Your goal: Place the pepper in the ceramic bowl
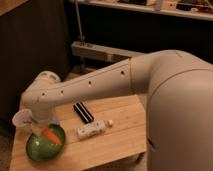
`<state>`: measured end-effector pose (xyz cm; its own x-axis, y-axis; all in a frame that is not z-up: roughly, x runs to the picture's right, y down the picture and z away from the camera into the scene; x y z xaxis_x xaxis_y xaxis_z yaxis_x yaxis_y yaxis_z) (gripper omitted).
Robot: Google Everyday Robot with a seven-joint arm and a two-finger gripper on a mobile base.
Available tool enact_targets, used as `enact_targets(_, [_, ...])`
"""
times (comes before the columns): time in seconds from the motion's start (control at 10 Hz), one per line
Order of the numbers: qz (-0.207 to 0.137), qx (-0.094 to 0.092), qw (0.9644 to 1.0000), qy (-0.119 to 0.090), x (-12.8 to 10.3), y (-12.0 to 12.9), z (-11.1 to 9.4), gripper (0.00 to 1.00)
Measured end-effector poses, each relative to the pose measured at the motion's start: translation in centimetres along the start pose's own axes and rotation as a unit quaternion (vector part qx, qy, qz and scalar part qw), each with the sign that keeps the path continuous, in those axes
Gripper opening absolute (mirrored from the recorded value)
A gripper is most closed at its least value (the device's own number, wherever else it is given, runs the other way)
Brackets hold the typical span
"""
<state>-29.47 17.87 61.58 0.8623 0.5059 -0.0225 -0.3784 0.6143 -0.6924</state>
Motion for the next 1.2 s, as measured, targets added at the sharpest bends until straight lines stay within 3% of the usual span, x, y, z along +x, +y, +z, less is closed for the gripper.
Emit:
enact_targets(0.3, [-0.039,-0.017,0.999,0.008,-0.3,4.1,3.2,0.13])
enact_targets(0.5, [-0.053,-0.025,0.9981,0.015,-0.2,4.7,5.4,0.3])
enact_targets(0.7, [-0.059,-0.028,0.9977,0.021,-0.3,3.5,7.0,0.49])
enact_targets(0.9, [-0.058,-0.02,0.9977,0.029,-1.2,0.0,8.1,0.71])
enact_targets(1.0, [-0.054,-0.016,0.9979,0.032,-1.7,-1.7,8.4,0.77])
enact_targets(1.2, [-0.044,-0.007,0.9984,0.035,-3.0,-4.8,8.7,0.8])
